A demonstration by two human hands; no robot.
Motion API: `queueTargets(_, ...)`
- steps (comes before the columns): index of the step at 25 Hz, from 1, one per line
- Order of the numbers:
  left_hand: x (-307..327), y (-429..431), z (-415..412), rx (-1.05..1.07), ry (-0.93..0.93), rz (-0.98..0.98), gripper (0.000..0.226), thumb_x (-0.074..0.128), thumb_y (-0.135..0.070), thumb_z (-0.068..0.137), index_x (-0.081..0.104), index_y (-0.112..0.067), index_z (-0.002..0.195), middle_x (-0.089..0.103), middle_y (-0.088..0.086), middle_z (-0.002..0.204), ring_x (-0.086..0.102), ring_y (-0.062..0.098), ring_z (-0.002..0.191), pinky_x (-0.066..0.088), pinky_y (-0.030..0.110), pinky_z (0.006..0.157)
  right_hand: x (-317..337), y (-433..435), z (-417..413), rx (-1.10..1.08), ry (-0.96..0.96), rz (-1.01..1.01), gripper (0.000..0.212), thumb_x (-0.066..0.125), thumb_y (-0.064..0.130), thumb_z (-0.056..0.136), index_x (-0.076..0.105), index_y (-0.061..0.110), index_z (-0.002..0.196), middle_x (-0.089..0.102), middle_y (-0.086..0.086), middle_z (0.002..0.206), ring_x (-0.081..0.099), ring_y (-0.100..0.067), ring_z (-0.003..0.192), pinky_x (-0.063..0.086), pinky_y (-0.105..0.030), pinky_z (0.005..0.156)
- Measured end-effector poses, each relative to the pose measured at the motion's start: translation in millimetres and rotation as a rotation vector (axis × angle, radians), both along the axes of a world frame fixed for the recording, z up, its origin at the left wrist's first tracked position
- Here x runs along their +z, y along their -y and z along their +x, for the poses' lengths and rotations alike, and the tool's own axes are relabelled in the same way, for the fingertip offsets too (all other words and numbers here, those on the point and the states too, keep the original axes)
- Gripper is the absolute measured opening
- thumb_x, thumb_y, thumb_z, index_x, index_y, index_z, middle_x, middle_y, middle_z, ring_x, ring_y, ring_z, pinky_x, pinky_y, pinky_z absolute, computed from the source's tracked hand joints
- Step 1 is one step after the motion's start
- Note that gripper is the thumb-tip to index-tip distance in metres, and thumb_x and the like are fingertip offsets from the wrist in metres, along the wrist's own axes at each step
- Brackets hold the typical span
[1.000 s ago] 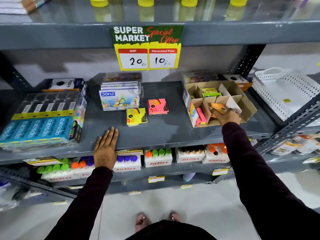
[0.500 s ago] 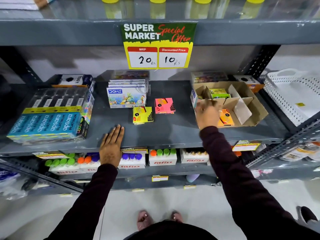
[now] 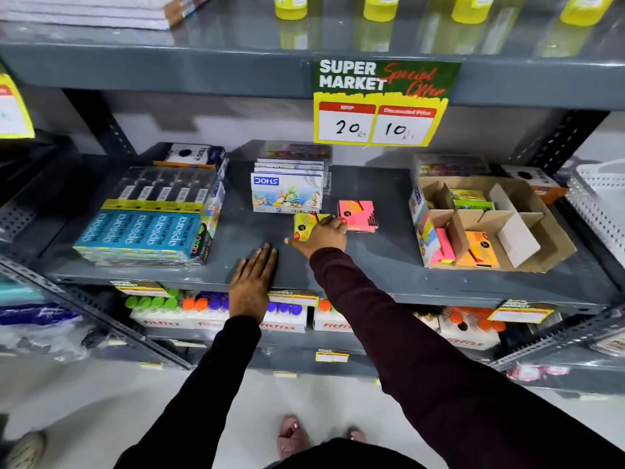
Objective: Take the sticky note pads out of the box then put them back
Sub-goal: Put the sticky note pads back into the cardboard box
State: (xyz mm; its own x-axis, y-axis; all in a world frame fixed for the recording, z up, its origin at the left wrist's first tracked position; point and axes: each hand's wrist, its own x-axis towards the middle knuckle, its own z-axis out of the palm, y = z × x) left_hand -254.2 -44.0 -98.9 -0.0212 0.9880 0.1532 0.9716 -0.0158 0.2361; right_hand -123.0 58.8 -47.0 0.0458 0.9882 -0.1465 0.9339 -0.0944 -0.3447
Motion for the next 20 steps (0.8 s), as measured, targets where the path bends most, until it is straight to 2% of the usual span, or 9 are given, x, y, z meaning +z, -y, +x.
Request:
queueTargets(4, 0, 0, -1, -0.006, -0.015, 0.0, 0.086, 0.051, 0.016, 0.068, 0.027, -0.016, 0.145, 0.031, 0.006, 0.153, 0.032, 0.023, 0.14, 0.023, 0.041, 0.116, 3, -4, 1, 0.022, 0.034, -0.055, 0.11, 0.073, 0.057, 0.071, 0.023, -0.009, 0.143, 0.027, -0.03, 0.148, 0.024, -0.044, 0.14, 0.029, -0.046, 0.115)
queueTargets(6, 0, 1, -1, -0.004, -0.016, 0.033, 0.083, 0.053, 0.017, 0.069, 0.032, -0.014, 0.143, 0.036, 0.008, 0.151, 0.037, 0.025, 0.138, 0.028, 0.042, 0.114, 7, 0, 10, 0.052, 0.056, -0.079, 0.111, 0.076, 0.056, 0.067, 0.025, -0.008, 0.142, 0.032, -0.03, 0.146, 0.029, -0.044, 0.137, 0.028, -0.046, 0.115)
queueTargets(11, 0, 1, -2, -0.014, -0.04, 0.061, 0.079, 0.056, 0.018, 0.069, 0.038, -0.012, 0.14, 0.043, 0.011, 0.147, 0.046, 0.027, 0.131, 0.035, 0.045, 0.11, 37, 32, 65, 0.055, 0.044, 0.123, 0.101, 0.076, 0.056, 0.064, 0.038, -0.005, 0.136, 0.05, -0.026, 0.132, 0.043, -0.039, 0.125, 0.032, -0.046, 0.11)
queueTargets(14, 0, 1, -1, -0.009, -0.08, 0.033, 0.082, 0.054, 0.019, 0.069, 0.034, -0.012, 0.142, 0.039, 0.01, 0.149, 0.042, 0.027, 0.134, 0.032, 0.044, 0.112, 61, 44, 134, -0.082, -0.011, 0.21, 0.088, 0.079, 0.051, 0.066, 0.048, 0.0, 0.131, 0.057, -0.026, 0.128, 0.047, -0.038, 0.124, 0.035, -0.047, 0.11)
queueTargets(17, -2, 2, 0, -0.009, -0.108, 0.017, 0.086, 0.056, 0.02, 0.068, 0.03, -0.012, 0.144, 0.034, 0.009, 0.152, 0.036, 0.026, 0.138, 0.029, 0.044, 0.113, 72, 48, 218, -0.3, -0.02, 0.275, 0.093, 0.084, 0.039, 0.065, 0.039, 0.001, 0.137, 0.05, -0.032, 0.133, 0.038, -0.043, 0.131, 0.03, -0.049, 0.111)
queueTargets(20, -2, 2, 0, -0.01, -0.119, 0.019, 0.088, 0.059, 0.021, 0.064, 0.033, -0.009, 0.142, 0.036, 0.012, 0.15, 0.039, 0.028, 0.136, 0.031, 0.045, 0.112, 66, 39, 280, -0.466, -0.053, 0.187, 0.088, 0.084, 0.035, 0.066, 0.041, 0.004, 0.136, 0.049, -0.034, 0.132, 0.041, -0.046, 0.127, 0.03, -0.049, 0.111)
